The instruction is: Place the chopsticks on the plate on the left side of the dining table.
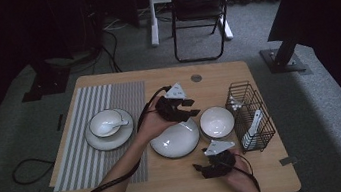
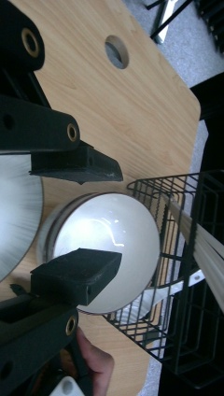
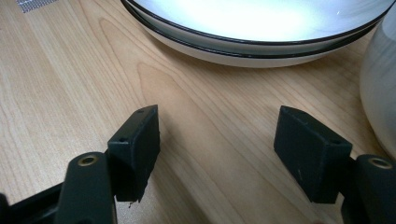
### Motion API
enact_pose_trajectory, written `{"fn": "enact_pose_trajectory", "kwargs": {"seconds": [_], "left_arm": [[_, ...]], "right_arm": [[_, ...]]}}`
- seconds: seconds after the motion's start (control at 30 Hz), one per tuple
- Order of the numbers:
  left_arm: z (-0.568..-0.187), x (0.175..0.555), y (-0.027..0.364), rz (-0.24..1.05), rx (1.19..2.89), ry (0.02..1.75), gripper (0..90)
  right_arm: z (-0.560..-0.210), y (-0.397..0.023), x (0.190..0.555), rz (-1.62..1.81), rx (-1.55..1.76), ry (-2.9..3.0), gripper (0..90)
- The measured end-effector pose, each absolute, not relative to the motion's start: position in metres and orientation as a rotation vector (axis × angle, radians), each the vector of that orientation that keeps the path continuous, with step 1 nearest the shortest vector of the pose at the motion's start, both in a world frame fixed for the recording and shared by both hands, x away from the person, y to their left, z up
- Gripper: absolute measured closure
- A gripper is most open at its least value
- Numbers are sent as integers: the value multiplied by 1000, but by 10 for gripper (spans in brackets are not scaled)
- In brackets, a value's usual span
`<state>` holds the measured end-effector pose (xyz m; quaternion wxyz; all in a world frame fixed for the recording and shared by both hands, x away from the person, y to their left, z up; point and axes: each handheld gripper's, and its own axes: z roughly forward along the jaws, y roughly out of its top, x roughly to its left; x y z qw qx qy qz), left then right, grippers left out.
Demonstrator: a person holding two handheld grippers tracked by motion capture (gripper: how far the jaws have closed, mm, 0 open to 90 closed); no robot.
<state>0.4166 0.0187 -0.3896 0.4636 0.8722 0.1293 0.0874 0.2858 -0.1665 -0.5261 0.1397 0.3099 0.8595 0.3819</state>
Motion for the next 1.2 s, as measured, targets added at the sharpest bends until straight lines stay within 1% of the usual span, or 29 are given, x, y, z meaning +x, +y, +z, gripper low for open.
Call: {"fn": "enact_pose_trajectory", "kwargs": {"seconds": [0.6,0.97,1.2], "left_arm": [[-375,417,-12,211,2134,253,562],[-364,417,-29,192,2108,260,600],[-360,416,-40,212,2103,244,616]], "right_arm": [[-526,-166,286,1099,901,2480,293],[-526,-166,286,1100,903,2480,294],[-526,-166,286,1101,903,2480,294]]}}
